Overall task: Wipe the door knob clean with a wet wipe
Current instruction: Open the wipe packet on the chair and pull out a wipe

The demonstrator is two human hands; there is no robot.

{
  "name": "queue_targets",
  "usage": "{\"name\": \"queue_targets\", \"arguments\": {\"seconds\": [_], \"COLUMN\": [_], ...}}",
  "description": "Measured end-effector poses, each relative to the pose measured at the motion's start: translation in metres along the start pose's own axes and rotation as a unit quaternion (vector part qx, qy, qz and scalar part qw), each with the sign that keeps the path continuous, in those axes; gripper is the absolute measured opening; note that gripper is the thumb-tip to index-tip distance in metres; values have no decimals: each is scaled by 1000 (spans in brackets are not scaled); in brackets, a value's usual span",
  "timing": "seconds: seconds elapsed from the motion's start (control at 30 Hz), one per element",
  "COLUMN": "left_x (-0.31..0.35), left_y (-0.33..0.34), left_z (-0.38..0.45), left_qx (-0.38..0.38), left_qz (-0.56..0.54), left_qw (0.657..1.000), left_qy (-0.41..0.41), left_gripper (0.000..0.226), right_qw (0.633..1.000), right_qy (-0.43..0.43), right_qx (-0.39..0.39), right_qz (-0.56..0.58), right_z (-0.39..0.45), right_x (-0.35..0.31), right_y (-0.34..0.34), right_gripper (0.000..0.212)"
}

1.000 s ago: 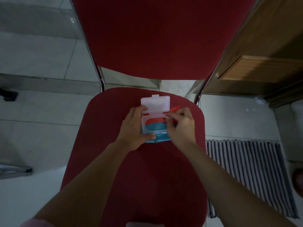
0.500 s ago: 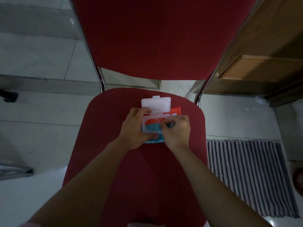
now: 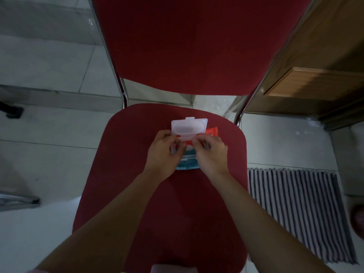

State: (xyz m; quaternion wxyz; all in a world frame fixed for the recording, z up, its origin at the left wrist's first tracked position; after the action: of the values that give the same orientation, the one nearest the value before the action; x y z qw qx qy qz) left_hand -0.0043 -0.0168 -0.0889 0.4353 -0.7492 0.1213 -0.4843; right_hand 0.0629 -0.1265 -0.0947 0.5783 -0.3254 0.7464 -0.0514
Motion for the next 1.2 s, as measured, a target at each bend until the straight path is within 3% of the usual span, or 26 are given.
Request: {"name": "queue_targets", "arguments": {"seconds": [0.23, 0.63, 0.83, 0.9, 0.97, 1.2], "left_x": [-12, -19, -21, -21, -21, -22], "left_y": [-8, -7, -8, -8, -8, -8], "left_z": [-3, -2, -2, -3, -3, -2], "left_qx": [31, 22, 20, 19, 22, 24], "left_qz": [-39, -37, -60, -65, -70, -70], "left_qw": [999, 999, 998, 998, 997, 997], "left_qy": [-10, -18, -2, -4, -6, -10], "left_gripper": [8, 12, 8, 8, 8, 8], "right_qw": [985, 958, 924, 909, 916, 976], "right_qy": [-107, -153, -228, -239, -240, -174], "right_qx": [-12, -7, -65, -88, -101, -78], "right_qz": [-136, -242, -301, -330, -306, -108], "right_z": [-9, -10, -5, -5, -4, 4], "right_x": [3, -17, -21, -17, -13, -8], "right_y": [-11, -1, 6, 10, 13, 0], "right_gripper": [28, 13, 9, 18, 24, 5]}}
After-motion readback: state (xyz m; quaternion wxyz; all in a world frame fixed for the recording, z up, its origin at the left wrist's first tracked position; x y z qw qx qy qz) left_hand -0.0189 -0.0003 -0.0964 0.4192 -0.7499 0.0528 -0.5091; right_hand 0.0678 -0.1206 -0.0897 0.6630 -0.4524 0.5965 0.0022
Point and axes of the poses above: each hand's wrist, its own z-axis towards the middle knuckle, its own y-axis out of the palm, x = y × z, the point moved 2 cm from there along z, towards the middle knuckle, and after that the axes turned 7 degrees about z, right-handed, at the moved point
